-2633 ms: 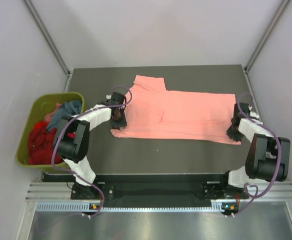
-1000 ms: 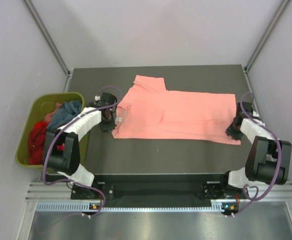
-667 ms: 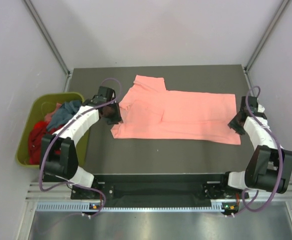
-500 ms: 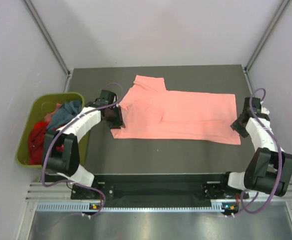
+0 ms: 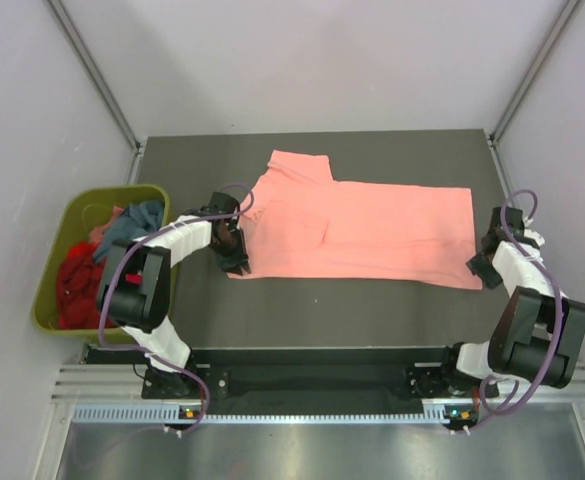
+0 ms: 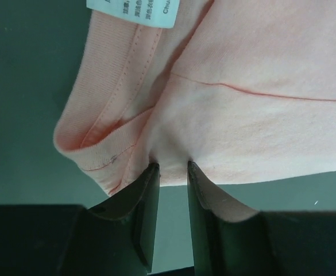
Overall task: Fold and stack the t-shirts
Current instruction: Fold the tshirt
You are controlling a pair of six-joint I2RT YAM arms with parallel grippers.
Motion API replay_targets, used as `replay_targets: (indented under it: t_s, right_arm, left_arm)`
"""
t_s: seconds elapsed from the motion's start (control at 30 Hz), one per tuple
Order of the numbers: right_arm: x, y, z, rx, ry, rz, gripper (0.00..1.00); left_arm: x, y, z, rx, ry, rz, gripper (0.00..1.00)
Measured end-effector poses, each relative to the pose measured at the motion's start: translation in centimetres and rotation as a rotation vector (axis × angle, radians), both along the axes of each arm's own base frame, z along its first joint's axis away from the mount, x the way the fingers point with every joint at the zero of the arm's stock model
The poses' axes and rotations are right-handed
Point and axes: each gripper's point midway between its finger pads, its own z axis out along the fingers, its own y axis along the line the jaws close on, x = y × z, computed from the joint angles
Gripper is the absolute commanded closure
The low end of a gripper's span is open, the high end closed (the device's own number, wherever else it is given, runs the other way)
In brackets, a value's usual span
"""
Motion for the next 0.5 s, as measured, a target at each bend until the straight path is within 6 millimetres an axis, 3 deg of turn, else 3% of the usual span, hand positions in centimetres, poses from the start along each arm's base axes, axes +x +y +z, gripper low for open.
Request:
replay_targets:
  t_s: [0.2, 0.3, 0.4, 0.43, 0.5]
  right_arm:
    - [-0.8, -0.1, -2.1, 0.009, 0.027, -0.014, 0.6]
    - [-1.2, 0.0, -3.2, 0.018, 0.052, -0.016, 0.66]
    - [-0.8, -0.3, -3.0, 0.004, 0.036, -0.011, 0.83]
    - [-0.7, -0.5, -3.0, -0.005, 0.033, -0.01, 0.94]
    - [-0.6, -0.9, -2.8, -0.029, 0.031, -0.005, 1.0]
  left_arm:
    - [0.5, 0.7, -0.1, 0.005, -0.004, 0.034, 0.68]
    - [0.5, 0.9, -0.1, 0.012, -0.006, 0.043, 0.68]
    - [0.7, 1.2, -0.1, 0.029, -0.01, 0.048, 0.68]
    - [0.7, 1.2, -0.1, 0.034, -0.011, 0.05, 0.68]
    - [0.8, 1.4, -0.2, 0.04, -0.007, 0.053, 0.68]
